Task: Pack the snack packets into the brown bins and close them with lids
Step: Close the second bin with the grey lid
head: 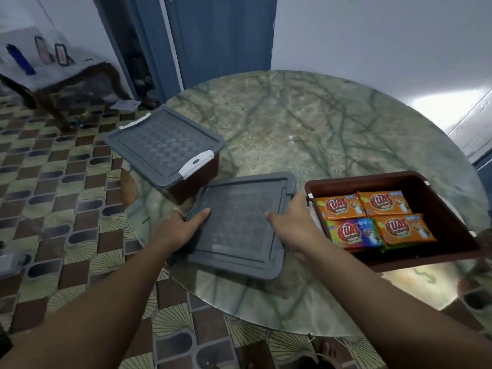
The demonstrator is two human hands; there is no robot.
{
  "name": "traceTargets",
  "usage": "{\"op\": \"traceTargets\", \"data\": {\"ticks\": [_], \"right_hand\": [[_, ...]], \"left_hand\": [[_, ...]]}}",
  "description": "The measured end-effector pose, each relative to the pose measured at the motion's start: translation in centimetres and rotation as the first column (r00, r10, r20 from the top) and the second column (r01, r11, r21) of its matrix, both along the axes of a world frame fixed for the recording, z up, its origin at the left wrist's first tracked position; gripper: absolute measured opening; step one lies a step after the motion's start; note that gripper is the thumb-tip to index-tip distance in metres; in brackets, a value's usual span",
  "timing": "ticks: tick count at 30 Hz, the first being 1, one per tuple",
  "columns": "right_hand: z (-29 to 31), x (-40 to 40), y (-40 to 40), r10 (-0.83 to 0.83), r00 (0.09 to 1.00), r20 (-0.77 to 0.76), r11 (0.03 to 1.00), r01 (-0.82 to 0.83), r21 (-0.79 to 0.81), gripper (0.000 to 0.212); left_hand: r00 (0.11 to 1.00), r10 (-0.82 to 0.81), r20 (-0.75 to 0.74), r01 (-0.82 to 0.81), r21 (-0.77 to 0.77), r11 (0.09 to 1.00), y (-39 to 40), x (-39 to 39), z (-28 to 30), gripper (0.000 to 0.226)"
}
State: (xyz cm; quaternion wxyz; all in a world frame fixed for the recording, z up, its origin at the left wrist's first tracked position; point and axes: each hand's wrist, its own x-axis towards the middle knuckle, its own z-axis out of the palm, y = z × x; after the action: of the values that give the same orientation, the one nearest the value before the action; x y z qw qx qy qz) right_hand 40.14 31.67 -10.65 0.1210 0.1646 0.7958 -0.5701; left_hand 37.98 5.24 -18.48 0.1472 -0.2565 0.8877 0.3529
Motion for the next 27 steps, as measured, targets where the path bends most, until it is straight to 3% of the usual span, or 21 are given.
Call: {"op": "traceTargets", "data": {"ticks": [4, 8, 11, 15, 23, 27], "right_hand": [[2.7, -1.2, 3.1, 0.079, 0.995, -0.065, 0.983, -0.067, 0.172, 0.045], [3.7, -2.0, 7.5, 0.142, 0.976, -0.164, 0.936, -0.079, 0.342, 0.089], [3.2, -3.0, 12.0, 0.151, 0.972, -0.181, 0.875, -0.046, 0.483, 0.100], [2.8, -3.8, 18.3, 0.112, 0.987, -0.116, 0.815, -0.024, 0.579, 0.100], [1.3, -4.3, 29.7, 0.085, 0.993, -0.076, 0.725, -0.010, 0.688, 0.101], [0.6, -4.4, 32.0, 0.120, 0.988, -0.095, 0.668, -0.010, 0.744, 0.089]], "left_hand": [[0.993, 0.040, -0.110, -0.020, 0.176, 0.984, 2.0, 0.7, 0.6, 0.097], [0.976, -0.065, -0.209, 0.079, 0.059, 0.995, 4.5, 1.5, 2.1, 0.074], [0.947, -0.103, -0.304, 0.114, 0.018, 0.993, 7.7, 1.9, 3.9, 0.065], [0.924, -0.165, -0.344, 0.170, -0.017, 0.985, 13.7, 1.7, 6.1, 0.059], [0.943, -0.236, -0.237, 0.223, -0.078, 0.972, 25.2, 1.2, 7.6, 0.058], [0.944, -0.252, -0.216, 0.229, -0.123, 0.966, 27.2, 1.3, 8.1, 0.056]]}}
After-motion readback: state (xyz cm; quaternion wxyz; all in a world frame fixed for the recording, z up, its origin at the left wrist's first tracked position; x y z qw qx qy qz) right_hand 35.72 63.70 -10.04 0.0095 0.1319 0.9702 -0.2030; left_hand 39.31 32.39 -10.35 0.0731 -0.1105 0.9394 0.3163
